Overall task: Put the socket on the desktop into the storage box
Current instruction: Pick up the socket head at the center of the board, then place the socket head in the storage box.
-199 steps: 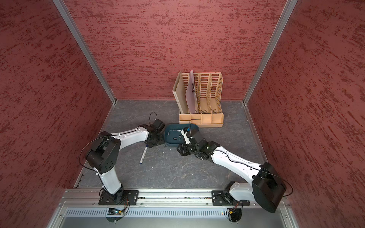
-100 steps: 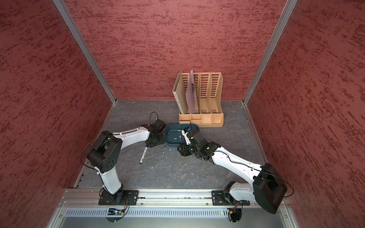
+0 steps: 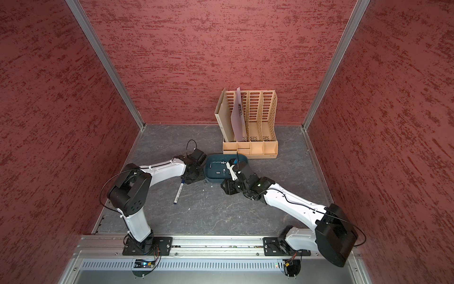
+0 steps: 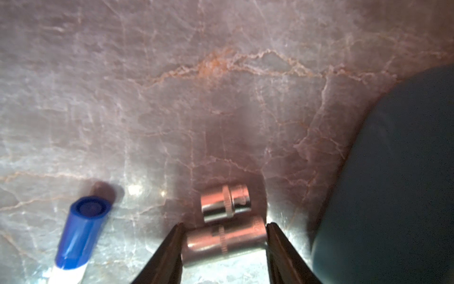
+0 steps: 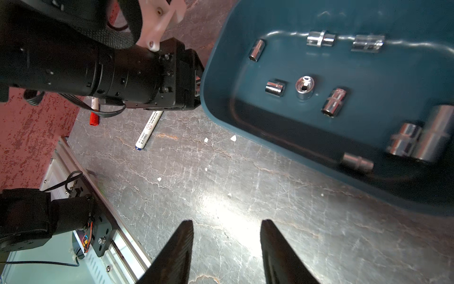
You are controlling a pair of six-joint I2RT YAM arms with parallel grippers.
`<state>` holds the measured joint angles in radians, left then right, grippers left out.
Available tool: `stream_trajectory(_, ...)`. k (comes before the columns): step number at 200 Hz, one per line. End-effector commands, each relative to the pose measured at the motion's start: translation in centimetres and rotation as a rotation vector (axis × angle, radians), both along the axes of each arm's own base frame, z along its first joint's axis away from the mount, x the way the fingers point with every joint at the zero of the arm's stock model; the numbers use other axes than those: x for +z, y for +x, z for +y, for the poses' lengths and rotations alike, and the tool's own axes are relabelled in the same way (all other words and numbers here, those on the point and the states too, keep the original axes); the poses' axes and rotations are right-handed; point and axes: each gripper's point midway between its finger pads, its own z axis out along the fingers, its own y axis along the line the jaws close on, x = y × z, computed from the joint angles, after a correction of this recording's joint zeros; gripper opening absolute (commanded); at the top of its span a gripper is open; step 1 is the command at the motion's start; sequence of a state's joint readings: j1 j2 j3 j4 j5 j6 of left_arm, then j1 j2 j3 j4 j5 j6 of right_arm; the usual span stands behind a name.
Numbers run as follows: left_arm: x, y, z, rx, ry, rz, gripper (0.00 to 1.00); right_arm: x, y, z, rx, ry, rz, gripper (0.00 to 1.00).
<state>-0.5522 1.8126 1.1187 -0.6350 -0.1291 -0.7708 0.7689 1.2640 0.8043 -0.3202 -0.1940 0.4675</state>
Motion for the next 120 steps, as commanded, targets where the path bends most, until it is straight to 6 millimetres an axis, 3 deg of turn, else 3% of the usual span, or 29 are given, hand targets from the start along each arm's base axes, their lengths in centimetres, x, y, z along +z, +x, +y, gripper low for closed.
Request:
stream_trajectory(1, 1.3, -0.4, -0.2, -0.010, -0.021, -0.026, 0.42, 0.6, 0.2, 0.0, -0.010, 0.015, -0.028, 0.49)
stream_trajectory(120, 6.2, -0.9, -1.1, -0.044, -0.115, -0.105, 0.42, 1.0, -0.1, 0.8, 0.015, 0.051, -0.011, 0.49)
